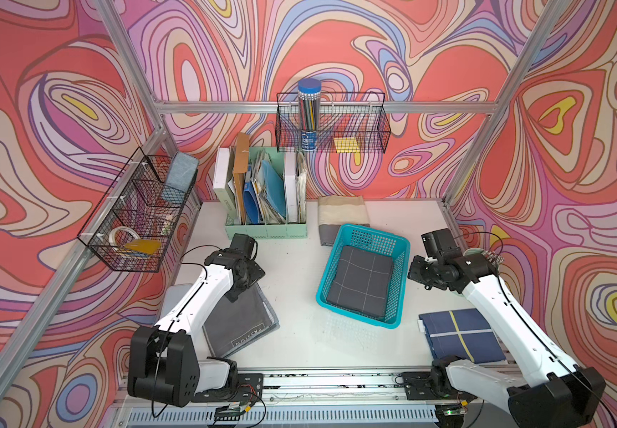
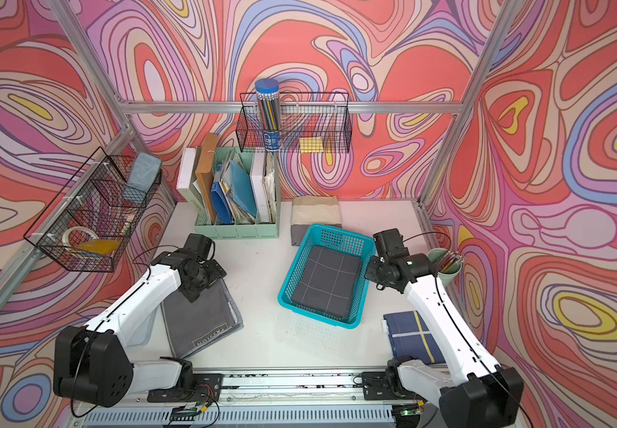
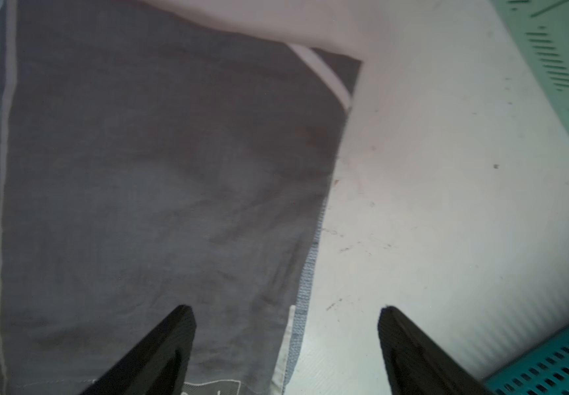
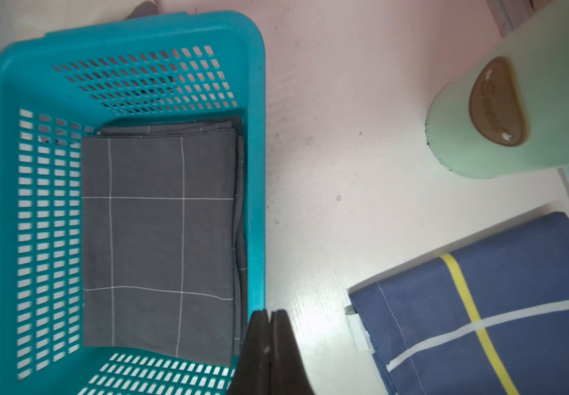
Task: Put the folded pillowcase in the basket
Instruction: Move the pillowcase to the center of the board.
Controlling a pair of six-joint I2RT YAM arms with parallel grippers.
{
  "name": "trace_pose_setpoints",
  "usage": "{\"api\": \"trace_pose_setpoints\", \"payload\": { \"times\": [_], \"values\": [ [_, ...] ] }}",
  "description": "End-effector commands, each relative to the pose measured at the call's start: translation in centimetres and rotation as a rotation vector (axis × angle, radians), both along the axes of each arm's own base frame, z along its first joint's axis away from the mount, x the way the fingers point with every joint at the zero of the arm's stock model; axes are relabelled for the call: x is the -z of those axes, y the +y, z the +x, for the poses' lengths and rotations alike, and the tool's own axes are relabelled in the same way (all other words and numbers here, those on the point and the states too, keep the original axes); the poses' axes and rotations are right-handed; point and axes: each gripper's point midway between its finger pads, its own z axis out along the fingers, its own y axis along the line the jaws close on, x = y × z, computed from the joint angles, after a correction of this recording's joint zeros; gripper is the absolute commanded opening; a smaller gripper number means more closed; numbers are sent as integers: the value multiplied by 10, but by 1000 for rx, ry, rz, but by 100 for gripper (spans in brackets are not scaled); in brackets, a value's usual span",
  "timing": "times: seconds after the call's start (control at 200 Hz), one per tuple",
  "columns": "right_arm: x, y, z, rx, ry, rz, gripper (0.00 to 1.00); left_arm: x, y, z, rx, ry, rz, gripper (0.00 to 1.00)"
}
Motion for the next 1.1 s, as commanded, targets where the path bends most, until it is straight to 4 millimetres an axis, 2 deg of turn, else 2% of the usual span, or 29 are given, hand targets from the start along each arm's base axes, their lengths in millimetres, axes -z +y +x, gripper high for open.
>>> {"api": "trace_pose_setpoints", "payload": {
  "times": [0.0, 0.08, 0.105, 0.21, 0.34, 0.436, 0.536, 0.601, 0.681, 0.761, 0.901, 1.096],
  "values": [
    [-13, 6, 5, -32, -47, 25, 0, 12, -1, -9, -89, 28, -55, 45],
    [-17, 12, 9, -51, -63, 51, 0, 25, -6, -9, -109, 83, -87, 8],
    [-17, 14, 11, -55, -66, 61, 0, 29, -9, -8, -105, 100, -102, 0],
    [-20, 18, 15, -67, -82, 77, 0, 50, -16, -7, -97, 189, -127, 0],
    [-24, 19, 20, -74, -99, 79, 0, 79, -22, -18, -100, 316, -142, 0],
    [-26, 21, 24, -79, -112, 85, 0, 89, -22, -25, -83, 380, -108, 0],
    [-26, 24, 29, -83, -114, 96, 0, 96, -31, -26, -42, 393, -105, 0],
    [-28, 26, 34, -85, -126, 102, 0, 104, -44, -23, 0, 402, -129, 0],
    [-31, 28, 39, -87, -139, 107, 0, 115, -67, -10, 83, 409, -191, 0],
    [-35, 28, 43, -92, -145, 105, 0, 119, -85, 6, 164, 408, -183, 0],
    [-38, 25, 43, -93, -146, 78, 0, 103, -120, 40, 290, 318, -181, 0],
    [-31, 28, 43, -98, -135, 95, 0, 94, -165, 69, 356, 243, -238, 0]
  ]
}}
